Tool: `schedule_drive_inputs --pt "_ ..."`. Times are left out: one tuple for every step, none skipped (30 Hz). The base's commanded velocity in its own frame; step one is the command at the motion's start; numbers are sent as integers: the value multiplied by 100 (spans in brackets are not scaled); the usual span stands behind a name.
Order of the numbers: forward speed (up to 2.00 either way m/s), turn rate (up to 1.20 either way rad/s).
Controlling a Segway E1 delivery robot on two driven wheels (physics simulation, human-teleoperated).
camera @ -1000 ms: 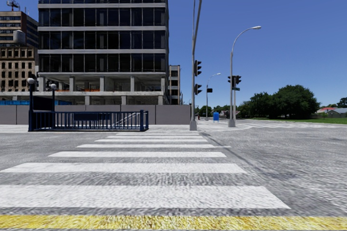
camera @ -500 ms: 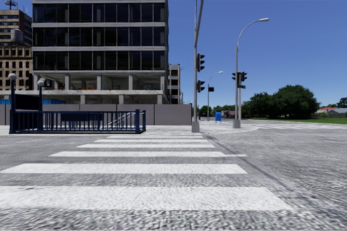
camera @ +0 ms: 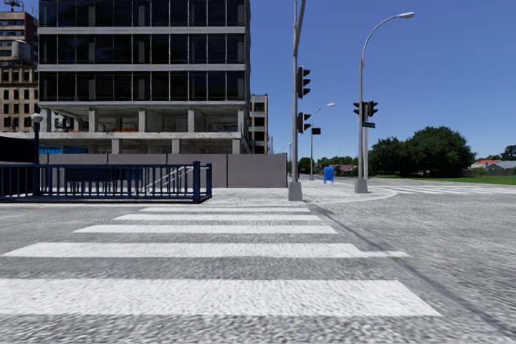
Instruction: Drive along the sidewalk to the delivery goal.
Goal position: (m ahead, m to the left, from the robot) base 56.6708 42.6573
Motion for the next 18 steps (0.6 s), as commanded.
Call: schedule_drive_inputs --pt "200 0" --pt "200 0" --pt "200 0" --pt "200 0" --pt "200 0" --pt "200 0" --pt "200 0" --pt "200 0" --pt "200 0" --pt "200 0" --pt "200 0" --pt "200 0" --pt "200 0" --pt "200 0" --pt "200 0" --pt "200 0" --pt "200 0" --pt "200 0"
